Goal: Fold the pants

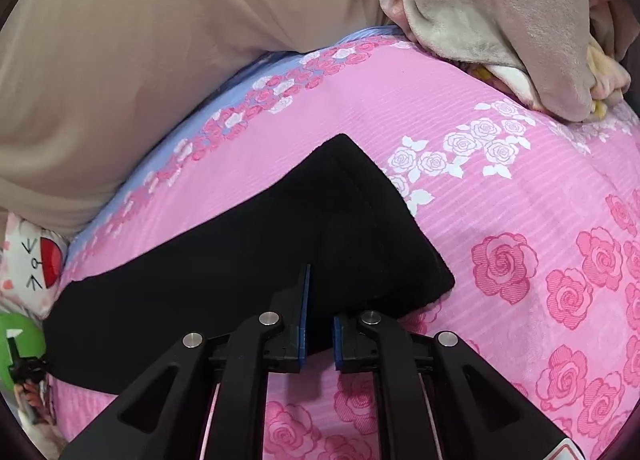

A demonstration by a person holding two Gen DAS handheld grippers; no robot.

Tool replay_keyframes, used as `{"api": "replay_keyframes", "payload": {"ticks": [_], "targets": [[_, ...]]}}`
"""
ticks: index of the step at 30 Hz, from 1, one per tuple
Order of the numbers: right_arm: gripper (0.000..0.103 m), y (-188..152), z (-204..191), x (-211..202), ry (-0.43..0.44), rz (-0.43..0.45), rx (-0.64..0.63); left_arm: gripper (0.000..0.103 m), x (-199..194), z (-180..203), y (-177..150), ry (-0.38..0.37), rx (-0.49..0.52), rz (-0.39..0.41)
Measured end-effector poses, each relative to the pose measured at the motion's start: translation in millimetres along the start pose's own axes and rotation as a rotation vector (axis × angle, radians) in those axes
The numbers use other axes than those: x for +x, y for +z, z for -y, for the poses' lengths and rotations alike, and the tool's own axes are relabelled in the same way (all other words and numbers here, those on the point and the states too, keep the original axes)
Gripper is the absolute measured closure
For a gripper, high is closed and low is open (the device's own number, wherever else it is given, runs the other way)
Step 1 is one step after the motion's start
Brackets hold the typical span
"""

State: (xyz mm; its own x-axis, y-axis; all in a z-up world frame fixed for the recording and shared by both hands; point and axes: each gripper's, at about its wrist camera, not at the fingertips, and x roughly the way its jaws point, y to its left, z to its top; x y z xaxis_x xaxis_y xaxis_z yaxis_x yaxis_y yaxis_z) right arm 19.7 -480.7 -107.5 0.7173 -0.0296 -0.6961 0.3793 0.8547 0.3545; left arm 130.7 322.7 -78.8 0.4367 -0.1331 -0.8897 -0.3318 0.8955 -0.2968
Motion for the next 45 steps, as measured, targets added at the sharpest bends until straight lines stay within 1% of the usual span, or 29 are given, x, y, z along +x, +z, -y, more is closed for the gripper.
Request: {"api": "replay_keyframes", "payload": {"ticks": [2, 4, 5, 6, 8, 9, 10, 11, 12, 13, 15, 16, 18, 19, 21, 22, 25, 27, 30, 32, 33, 34, 35, 36, 37, 39, 41, 42, 45], "targets": [[0.099, 0, -2, -1, -0.009, 0.011, 0.002, 0.096, -2, 6, 4, 0.021, 0.031, -0.003], [0.099, 0, -10, -15, 0.004, 0.063, -0.004, 0.096, -12, 10, 7, 0.045, 0.053, 0.016], [0.099, 1, -11, -18, 0.005, 0.084, -0.014, 0.095, -18, 10, 8, 0.042, 0.057, 0.022], [0.098, 2, -9, -15, -0.005, 0.082, -0.021, 0.095, -19, 9, 9, 0.041, 0.060, 0.018], [0.094, -4, -4, -4, -0.088, 0.019, -0.042, 0.092, -5, 1, 10, 0.070, 0.056, -0.029], [0.090, -8, -1, -1, -0.111, 0.003, -0.036, 0.091, 1, -2, 9, 0.066, 0.049, -0.049], [0.083, -11, 1, -7, -0.099, 0.017, -0.025, 0.089, -2, -3, 7, 0.053, 0.054, -0.025], [0.075, -14, 2, -14, -0.113, 0.023, -0.018, 0.087, -9, -2, 5, 0.052, 0.054, -0.012], [0.055, -17, 3, -19, -0.132, 0.032, -0.014, 0.084, -21, -1, 2, 0.050, 0.055, 0.030], [0.047, -21, 4, -29, -0.143, 0.050, -0.005, 0.076, -30, -1, -2, 0.055, 0.052, 0.057], [0.047, -30, 9, -40, -0.110, 0.054, 0.013, 0.069, -49, -4, -9, 0.064, 0.037, 0.113], [0.047, -35, 12, -44, -0.073, 0.044, 0.040, 0.062, -58, -7, -13, 0.055, 0.023, 0.134], [0.047, -43, 16, -45, -0.036, 0.031, 0.066, 0.053, -63, -14, -19, 0.004, -0.017, 0.138], [0.047, -47, 15, -42, -0.012, 0.018, 0.073, 0.051, -60, -18, -21, -0.052, -0.053, 0.120], [0.045, -52, 13, -35, 0.024, 0.004, 0.096, 0.051, -47, -20, -20, -0.148, -0.111, 0.074], [0.040, -54, 10, -34, 0.023, 0.023, 0.093, 0.051, -37, -23, -18, -0.169, -0.152, 0.056], [0.036, -50, 0, -29, 0.028, 0.025, 0.078, 0.051, -13, -28, -14, -0.191, -0.224, 0.030], [0.036, -43, -3, -23, 0.038, 0.021, 0.081, 0.050, -12, -28, -10, -0.189, -0.233, 0.071], [0.036, -24, -2, -9, 0.072, 0.014, 0.111, 0.050, -6, -21, -2, -0.201, -0.252, 0.080], [0.036, -11, 0, 1, 0.095, 0.027, 0.131, 0.051, 0, -21, 6, -0.201, -0.238, 0.085], [0.036, -6, 0, 5, 0.107, 0.029, 0.140, 0.056, 1, -19, 7, -0.193, -0.229, 0.093], [0.040, 0, 0, 12, 0.121, 0.029, 0.150, 0.067, 3, -17, 9, -0.166, -0.212, 0.103], [0.047, 3, -1, 15, 0.125, 0.033, 0.155, 0.071, 4, -15, 10, -0.145, -0.201, 0.108], [0.082, 7, -4, 21, 0.118, 0.030, 0.152, 0.075, 4, -15, 11, -0.139, -0.192, 0.111], [0.090, 9, -5, 24, 0.100, 0.022, 0.148, 0.080, 4, -13, 13, -0.133, -0.189, 0.109], [0.092, 13, -12, 20, 0.109, 0.045, 0.146, 0.084, -3, -7, 16, -0.113, -0.169, 0.108], [0.092, 18, -26, 1, 0.078, 0.074, 0.091, 0.085, -18, 0, 17, -0.101, -0.133, 0.120], [0.093, 21, -32, -14, 0.087, 0.088, 0.080, 0.085, -30, 6, 18, -0.092, -0.102, 0.130], [0.093, 25, -42, -57, 0.106, 0.110, 0.041, 0.085, -60, 16, 13, -0.083, -0.040, 0.113]]}}
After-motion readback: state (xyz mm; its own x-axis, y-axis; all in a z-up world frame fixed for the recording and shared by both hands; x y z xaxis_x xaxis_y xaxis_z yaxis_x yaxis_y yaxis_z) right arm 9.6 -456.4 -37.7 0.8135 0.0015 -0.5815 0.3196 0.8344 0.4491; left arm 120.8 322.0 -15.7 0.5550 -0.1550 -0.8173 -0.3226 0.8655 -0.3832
